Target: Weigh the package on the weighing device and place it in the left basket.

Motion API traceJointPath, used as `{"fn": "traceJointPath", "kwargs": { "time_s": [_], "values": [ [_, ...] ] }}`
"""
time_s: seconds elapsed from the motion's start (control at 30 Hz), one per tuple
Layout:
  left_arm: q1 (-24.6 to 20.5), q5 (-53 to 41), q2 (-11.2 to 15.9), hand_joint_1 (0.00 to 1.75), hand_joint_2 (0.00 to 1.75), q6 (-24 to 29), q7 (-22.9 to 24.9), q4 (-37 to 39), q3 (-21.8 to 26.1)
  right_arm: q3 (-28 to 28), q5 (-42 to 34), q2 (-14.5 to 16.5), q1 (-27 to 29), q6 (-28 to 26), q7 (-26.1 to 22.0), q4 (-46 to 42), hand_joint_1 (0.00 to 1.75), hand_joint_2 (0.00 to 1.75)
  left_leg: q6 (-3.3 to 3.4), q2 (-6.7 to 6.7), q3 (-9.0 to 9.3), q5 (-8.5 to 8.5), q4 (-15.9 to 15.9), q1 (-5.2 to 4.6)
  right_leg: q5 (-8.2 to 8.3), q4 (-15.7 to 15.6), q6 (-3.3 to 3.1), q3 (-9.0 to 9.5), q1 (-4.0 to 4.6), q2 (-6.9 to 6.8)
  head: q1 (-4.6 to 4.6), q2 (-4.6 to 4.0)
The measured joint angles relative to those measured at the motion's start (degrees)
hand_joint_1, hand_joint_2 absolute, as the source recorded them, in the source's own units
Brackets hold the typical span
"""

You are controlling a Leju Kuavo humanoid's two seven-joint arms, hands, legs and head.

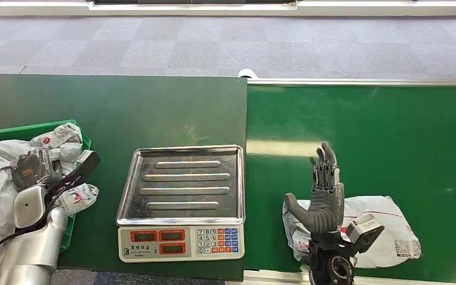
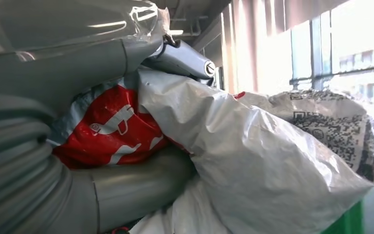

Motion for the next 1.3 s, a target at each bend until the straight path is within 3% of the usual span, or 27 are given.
{"fn": "traceJointPath", "kwargs": {
  "time_s": [0.07, 0.1, 0.23, 0.27, 0.47, 0.73, 0.97, 1.3],
  "values": [
    [0.9, 11.7, -0.8, 1.64, 1.75, 1.7, -7.2, -2.4, 1.5, 0.0, -0.2, 0.0, 0.4, -0.2, 0.0, -0.3, 0.0, 1.75, -0.01, -0.05, -0.15, 0.03, 0.0, 0.0, 0.01, 0.0, 0.0, -0.12, 0.0, -0.03, -0.01, 0.0],
    [1.4, 20.0, -1.3, 1.56, 1.75, 1.1, -11.6, -3.9, 2.2, 0.0, -0.2, 0.0, 0.5, -0.3, 0.0, -0.3, 0.0, 1.75, -0.01, -0.1, -0.23, 0.03, 0.0, -0.01, 0.0, 0.0, 0.0, -0.17, -0.01, -0.05, 0.0, 0.0],
    [3.4, 50.8, -3.2, 0.14, 1.75, -4.5, -25.5, -10.5, 4.8, 0.3, -0.7, 0.1, 0.5, -1.0, -0.5, -0.3, 0.0, 1.75, 0.0, -0.24, -0.52, 0.03, 0.0, -0.04, 0.0, 0.0, 0.01, -0.36, -0.05, -0.12, 0.01, 0.0],
    [3.9, 56.6, -3.6, 0.05, 1.75, -6.1, -27.6, -11.9, 5.5, 0.4, -0.9, 0.1, 0.5, -1.2, -0.6, -0.2, 0.0, 1.75, 0.0, -0.24, -0.57, 0.03, 0.0, -0.04, 0.0, 0.0, 0.02, -0.41, -0.06, -0.12, 0.01, 0.0],
    [6.0, 75.9, -4.8, 0.0, 1.75, -12.6, -33.8, -17.0, 8.8, 1.4, -1.8, 0.1, 0.0, -2.2, -0.6, 0.5, 0.0, 1.75, 0.0, -0.29, -0.74, 0.03, 0.1, -0.05, 0.0, 0.0, 0.02, -0.57, -0.07, -0.17, 0.0, 0.0],
    [8.0, 92.3, -5.7, 0.0, 1.75, -21.1, -32.6, -19.0, 9.9, 2.5, -2.3, 0.1, -0.6, -2.5, -0.7, 1.5, 0.0, 1.75, 0.0, -0.32, -0.81, 0.03, 0.0, -0.05, -0.01, 0.0, 0.03, -0.6, -0.07, -0.23, 0.01, 0.0],
    [8.8, 100.8, -6.1, 0.0, 1.75, -22.3, -31.6, -19.5, 11.7, 3.0, -2.3, 0.1, -0.9, -2.5, -0.7, 2.3, 0.0, 1.75, 0.0, -0.35, -0.82, 0.03, 0.0, -0.05, -0.01, 0.0, 0.03, -0.62, -0.07, -0.25, 0.0, 0.0],
    [9.1, 105.7, -6.2, 0.0, 1.75, -24.3, -30.1, -19.5, 12.8, 3.3, -2.4, 0.1, -1.0, -2.5, -0.7, 3.0, 0.0, 1.75, 0.0, -0.34, -0.83, 0.03, 0.0, -0.05, -0.01, 0.0, 0.03, -0.62, -0.07, -0.26, 0.0, 0.0]
  ]
}}
